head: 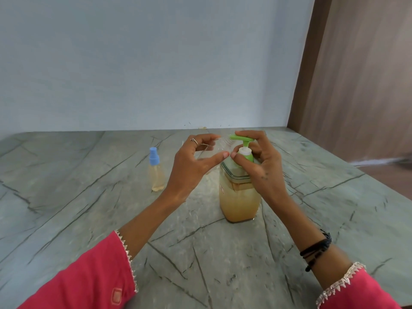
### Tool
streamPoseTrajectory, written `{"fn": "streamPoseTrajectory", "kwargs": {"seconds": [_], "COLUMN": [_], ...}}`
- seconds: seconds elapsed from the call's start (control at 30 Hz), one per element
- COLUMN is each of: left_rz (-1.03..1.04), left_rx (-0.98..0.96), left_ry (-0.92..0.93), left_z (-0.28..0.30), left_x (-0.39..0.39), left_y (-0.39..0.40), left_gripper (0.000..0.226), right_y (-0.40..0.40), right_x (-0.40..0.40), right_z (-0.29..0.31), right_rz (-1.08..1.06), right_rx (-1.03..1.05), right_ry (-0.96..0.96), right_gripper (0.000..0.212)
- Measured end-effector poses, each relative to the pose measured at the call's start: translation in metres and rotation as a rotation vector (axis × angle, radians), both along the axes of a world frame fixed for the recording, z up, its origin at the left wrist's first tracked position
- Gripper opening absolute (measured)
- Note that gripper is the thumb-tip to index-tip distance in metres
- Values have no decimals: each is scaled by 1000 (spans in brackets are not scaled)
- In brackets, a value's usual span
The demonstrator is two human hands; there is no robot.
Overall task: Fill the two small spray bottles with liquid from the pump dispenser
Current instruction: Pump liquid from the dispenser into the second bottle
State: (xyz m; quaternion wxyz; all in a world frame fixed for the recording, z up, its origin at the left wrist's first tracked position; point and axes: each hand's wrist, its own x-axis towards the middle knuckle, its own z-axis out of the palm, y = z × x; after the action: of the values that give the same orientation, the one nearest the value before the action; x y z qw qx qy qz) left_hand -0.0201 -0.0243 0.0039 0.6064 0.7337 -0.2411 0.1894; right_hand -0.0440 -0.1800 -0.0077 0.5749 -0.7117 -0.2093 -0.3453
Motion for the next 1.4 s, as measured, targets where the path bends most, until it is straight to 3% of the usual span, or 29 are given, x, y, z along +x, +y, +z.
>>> {"fn": "streamPoseTrajectory", "kwargs": {"seconds": [0.3,0.47,0.77,0.9,1.17,1.4], "left_rz": [-48,-42,-39,-36,-46,-24], "left_rx": [31,18,-12,-15,-19,-5], "left_ry": [-5,-7,6,12,24,24], "left_z": [0,0,1,2,3,2], "left_x": [2,1,1,1,0,-1], "left_y": [5,3,4,4,4,4], "left_gripper": [40,39,40,40,37,39], "right_y": [0,0,-3,-6,-3,-1], "right_x": [2,0,-1,-3,-3,-1], "right_z": [8,8,0,0,-1,6], "right_rz": [-25,5,49,105,87,122], "right_rx": [-6,-14,-87,-108,-51,125], "right_ry": [84,51,33,82,69,86], "right_gripper": [20,23,38,54,44,39]}}
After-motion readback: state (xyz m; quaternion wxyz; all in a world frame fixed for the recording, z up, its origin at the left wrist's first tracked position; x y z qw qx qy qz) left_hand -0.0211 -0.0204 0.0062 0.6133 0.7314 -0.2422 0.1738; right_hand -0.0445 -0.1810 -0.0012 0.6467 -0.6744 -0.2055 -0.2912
